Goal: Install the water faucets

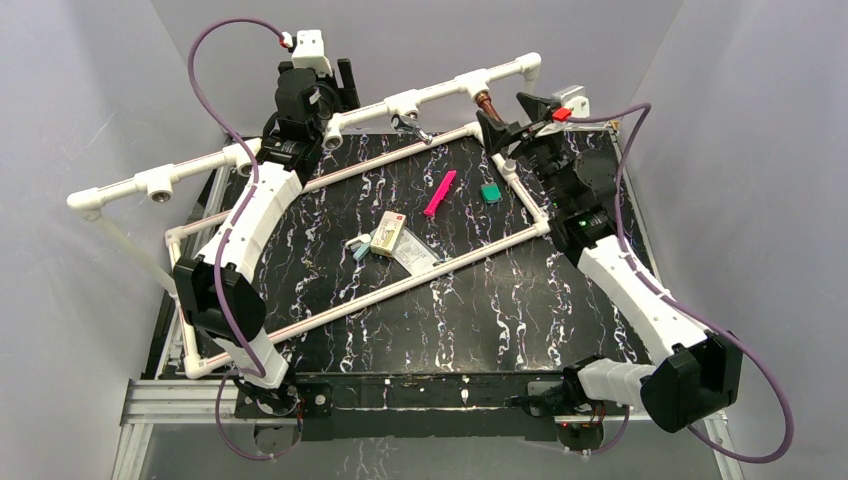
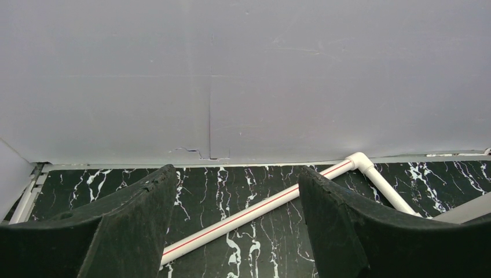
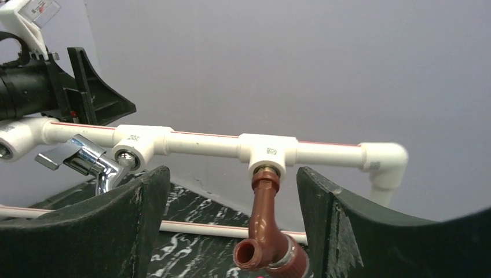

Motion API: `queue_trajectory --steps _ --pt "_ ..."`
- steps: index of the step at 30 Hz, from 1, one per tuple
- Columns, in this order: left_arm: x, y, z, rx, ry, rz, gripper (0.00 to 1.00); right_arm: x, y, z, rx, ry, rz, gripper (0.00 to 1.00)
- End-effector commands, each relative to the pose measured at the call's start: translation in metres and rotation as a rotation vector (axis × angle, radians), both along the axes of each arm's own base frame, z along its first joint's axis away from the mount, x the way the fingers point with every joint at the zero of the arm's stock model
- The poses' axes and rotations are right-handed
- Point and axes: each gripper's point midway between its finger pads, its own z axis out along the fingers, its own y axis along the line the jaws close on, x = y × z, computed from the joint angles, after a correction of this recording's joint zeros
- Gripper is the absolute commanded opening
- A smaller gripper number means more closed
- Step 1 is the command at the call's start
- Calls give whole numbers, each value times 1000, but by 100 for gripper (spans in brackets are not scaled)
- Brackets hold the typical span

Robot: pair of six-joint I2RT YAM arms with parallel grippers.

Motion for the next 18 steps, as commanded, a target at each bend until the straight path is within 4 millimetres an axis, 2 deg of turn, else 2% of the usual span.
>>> queue_trajectory --steps 1,10,18 --pt "-19 -12 -99 105 300 -64 74 -17 -12 26 -166 -197 -70 89" --pt "-19 -12 -101 109 305 -65 74 -9 -14 -15 -456 -267 -136 94" --pt "-18 -12 -102 116 306 -64 75 14 -16 -23 -483 -255 -201 93"
